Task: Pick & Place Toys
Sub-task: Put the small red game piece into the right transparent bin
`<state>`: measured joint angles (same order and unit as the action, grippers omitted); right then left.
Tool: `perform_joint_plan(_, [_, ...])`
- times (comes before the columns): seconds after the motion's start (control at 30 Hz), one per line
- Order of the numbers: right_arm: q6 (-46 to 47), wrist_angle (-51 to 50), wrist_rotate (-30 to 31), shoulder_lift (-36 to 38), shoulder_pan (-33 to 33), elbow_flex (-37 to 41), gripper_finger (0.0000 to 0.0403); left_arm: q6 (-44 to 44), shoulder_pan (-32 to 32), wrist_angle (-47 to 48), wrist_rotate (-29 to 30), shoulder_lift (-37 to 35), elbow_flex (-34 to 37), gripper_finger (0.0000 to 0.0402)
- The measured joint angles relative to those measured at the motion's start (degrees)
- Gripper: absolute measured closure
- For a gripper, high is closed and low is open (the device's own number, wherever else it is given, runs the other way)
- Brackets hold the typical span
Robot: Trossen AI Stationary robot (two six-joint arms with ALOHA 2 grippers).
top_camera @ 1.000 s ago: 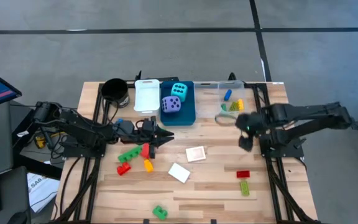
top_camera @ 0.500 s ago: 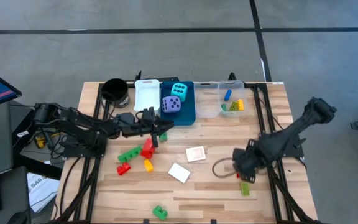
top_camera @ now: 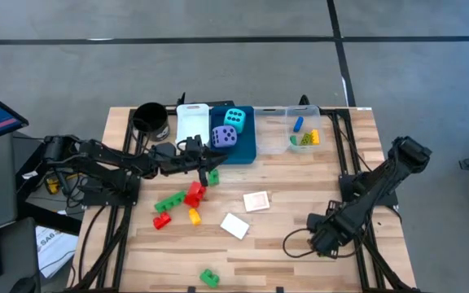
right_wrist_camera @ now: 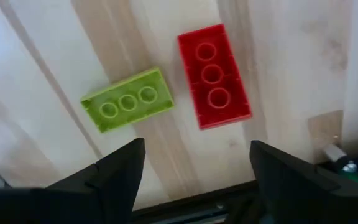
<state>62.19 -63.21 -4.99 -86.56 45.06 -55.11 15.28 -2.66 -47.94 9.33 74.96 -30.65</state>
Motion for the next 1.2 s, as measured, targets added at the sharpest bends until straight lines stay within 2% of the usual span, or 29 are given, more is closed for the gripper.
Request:
perform_joint_plan(0.27, [-3.1,-1.1,2.5,0.0,-0.1,0.0,0.0117,0.2,0.9,0.0,-6.5,0.0,0.0,0.0325])
perform_joint_plan(0.43, [-6.5,-1.1,2.5,0.0,-0.1,0.0,0.0117,0.2,2.4,0.0,-6.7,0.0,0.0,0.0325])
perform_joint_plan(0.63, [-6.7,-1.0,5.5,0.0,-0.2,0.0,0.0117,0.2,3.6,0.0,-6.7,0.0,0.0,0.0325])
perform_joint_plan(0.9, [-6.8,0.9,5.2,0.0,-0.2,0.0,0.0116,0.2,3.9,0.1,-6.7,0.0,0.0,0.0325])
perform_joint_plan(1.0, [-8.8,3.1,5.0,0.0,-0.6,0.0,0.0116,0.2,3.9,0.1,-6.7,0.0,0.0,0.0325])
perform_joint_plan(1.2, [-12.4,1.3,4.9,0.0,-2.7,0.3,0.0116,0.2,3.9,0.1,-6.6,0.0,0.0,0.0325])
